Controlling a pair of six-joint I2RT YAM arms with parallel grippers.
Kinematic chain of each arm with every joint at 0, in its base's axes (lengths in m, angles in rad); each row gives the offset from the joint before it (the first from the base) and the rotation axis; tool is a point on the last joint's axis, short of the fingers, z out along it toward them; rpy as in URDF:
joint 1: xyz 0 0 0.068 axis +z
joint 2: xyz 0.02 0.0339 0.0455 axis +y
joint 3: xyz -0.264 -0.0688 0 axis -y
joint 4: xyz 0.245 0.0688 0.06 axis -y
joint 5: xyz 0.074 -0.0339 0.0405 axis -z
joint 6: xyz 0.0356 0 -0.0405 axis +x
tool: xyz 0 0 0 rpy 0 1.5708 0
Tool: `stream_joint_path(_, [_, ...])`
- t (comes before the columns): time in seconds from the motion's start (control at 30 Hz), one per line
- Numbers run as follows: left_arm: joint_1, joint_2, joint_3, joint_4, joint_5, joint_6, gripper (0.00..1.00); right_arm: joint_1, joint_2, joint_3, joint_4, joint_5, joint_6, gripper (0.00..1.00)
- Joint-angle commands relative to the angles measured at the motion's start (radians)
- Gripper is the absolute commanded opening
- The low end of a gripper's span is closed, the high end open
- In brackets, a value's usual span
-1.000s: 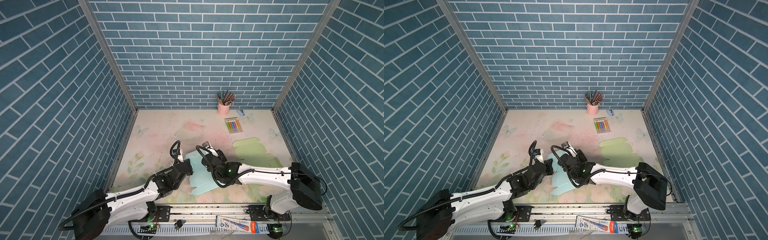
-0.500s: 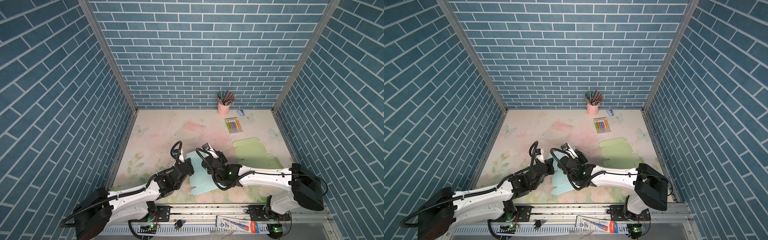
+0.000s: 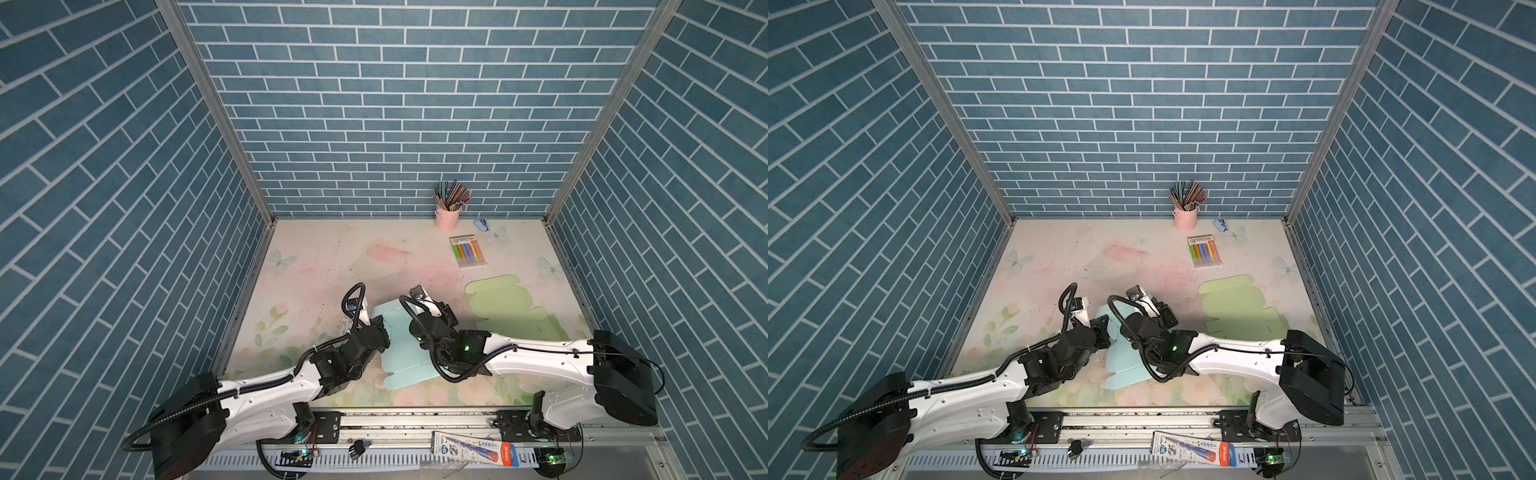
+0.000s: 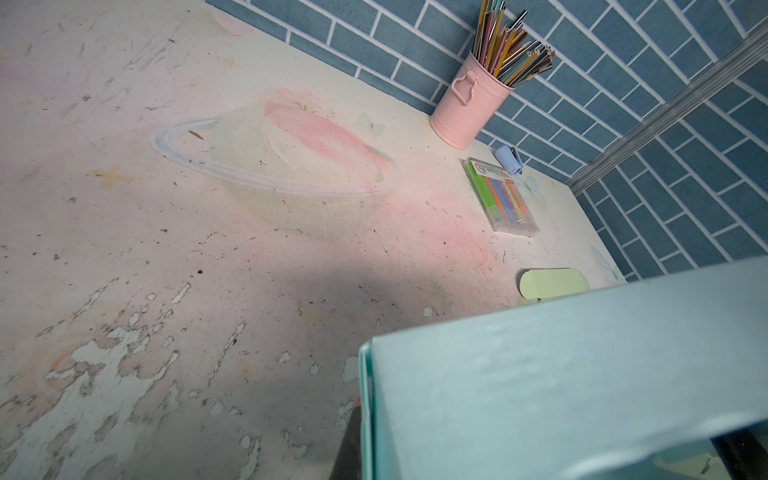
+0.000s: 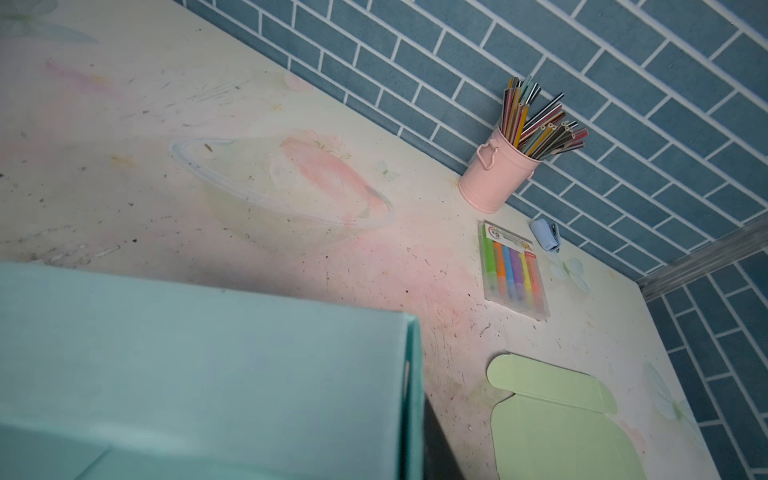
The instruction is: Fold the paper box
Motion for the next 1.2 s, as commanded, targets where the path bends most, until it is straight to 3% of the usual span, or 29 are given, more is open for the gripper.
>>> stream_joint_path(0.0, [-0.022, -0.016, 0.002, 0.052, -0.002, 0.009, 0.00, -0.003, -0.066, -0.030, 0.025, -0.070, 0.008, 0.27])
stream_joint_path(0.17, [-0.011, -0.007, 0.011, 0.030, -0.031, 0.081, 0.00, 0.009, -0.178, -0.106, 0.112, -0.244, -0.008, 0.45])
stream_joint_path(0.33, [0.000, -0.009, 0.015, 0.018, -0.051, 0.210, 0.00, 0.010, -0.329, -0.176, 0.149, -0.405, -0.007, 0.57])
stream_joint_path(0.5, [0.013, -0.022, -0.027, 0.126, 0.027, 0.430, 0.00, -0.001, -0.510, -0.231, 0.192, -0.607, -0.030, 0.62])
stream_joint_path(0.57, [0.012, -0.009, -0.035, 0.182, 0.099, 0.521, 0.00, -0.067, -0.549, -0.228, 0.196, -0.733, -0.007, 0.64])
stream_joint_path(0.77, [0.004, 0.080, -0.066, 0.330, 0.226, 0.653, 0.00, -0.336, -0.393, -0.131, 0.155, -1.113, 0.108, 0.64])
stream_joint_path(1.03, [-0.001, 0.224, -0.084, 0.465, 0.228, 0.708, 0.00, -0.382, -0.150, -0.168, 0.292, -1.312, 0.267, 0.61])
stream_joint_path(1.17, [-0.004, 0.293, -0.096, 0.530, 0.244, 0.737, 0.00, -0.383, -0.066, -0.189, 0.336, -1.349, 0.301, 0.59])
